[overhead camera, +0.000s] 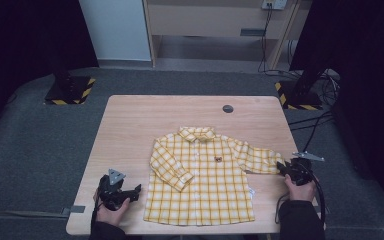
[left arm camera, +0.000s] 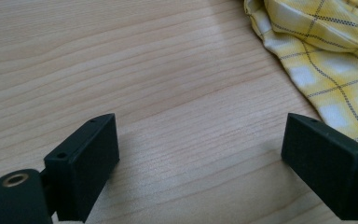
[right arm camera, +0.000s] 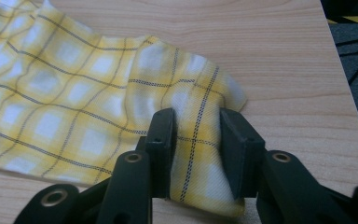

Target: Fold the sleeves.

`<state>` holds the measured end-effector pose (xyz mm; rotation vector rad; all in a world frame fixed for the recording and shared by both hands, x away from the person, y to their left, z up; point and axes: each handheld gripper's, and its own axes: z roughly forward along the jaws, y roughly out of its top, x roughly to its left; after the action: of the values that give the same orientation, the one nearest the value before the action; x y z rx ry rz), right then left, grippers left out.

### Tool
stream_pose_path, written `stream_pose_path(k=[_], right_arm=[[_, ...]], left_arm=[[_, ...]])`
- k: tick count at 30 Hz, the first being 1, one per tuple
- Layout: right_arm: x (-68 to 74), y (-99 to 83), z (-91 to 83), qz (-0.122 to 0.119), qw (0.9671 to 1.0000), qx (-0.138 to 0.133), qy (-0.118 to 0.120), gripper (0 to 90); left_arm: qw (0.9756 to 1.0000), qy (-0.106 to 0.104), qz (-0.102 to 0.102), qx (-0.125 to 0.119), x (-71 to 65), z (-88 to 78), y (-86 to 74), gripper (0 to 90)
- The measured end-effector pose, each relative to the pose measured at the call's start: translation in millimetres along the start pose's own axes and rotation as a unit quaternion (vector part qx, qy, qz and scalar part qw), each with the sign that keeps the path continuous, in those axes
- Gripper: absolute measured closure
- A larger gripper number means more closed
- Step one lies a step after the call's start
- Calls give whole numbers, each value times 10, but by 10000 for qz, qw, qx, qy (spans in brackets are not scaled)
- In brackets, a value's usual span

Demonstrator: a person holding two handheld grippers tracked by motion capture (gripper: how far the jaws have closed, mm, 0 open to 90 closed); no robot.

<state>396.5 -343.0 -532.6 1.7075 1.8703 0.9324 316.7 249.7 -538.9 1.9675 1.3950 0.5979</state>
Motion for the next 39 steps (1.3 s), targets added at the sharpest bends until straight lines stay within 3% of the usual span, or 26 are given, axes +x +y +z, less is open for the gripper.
stream_pose_path(k=[13, 23, 28, 39], right_arm=[[29, 53, -142, 205, 9986, -354, 324, 735], [161, 136, -272, 128, 9957, -665, 626, 733], [235, 156, -291, 126, 9940, -712, 824, 732], [464, 205, -332, -121, 9895, -780, 1214, 730]], left_arm=[[10000, 15, 24, 9, -4, 3, 1, 100], [10000, 23, 40, 18, -6, 3, 2, 100], [10000, 23, 39, 18, -7, 3, 2, 100], [10000, 23, 41, 19, -6, 3, 2, 100]])
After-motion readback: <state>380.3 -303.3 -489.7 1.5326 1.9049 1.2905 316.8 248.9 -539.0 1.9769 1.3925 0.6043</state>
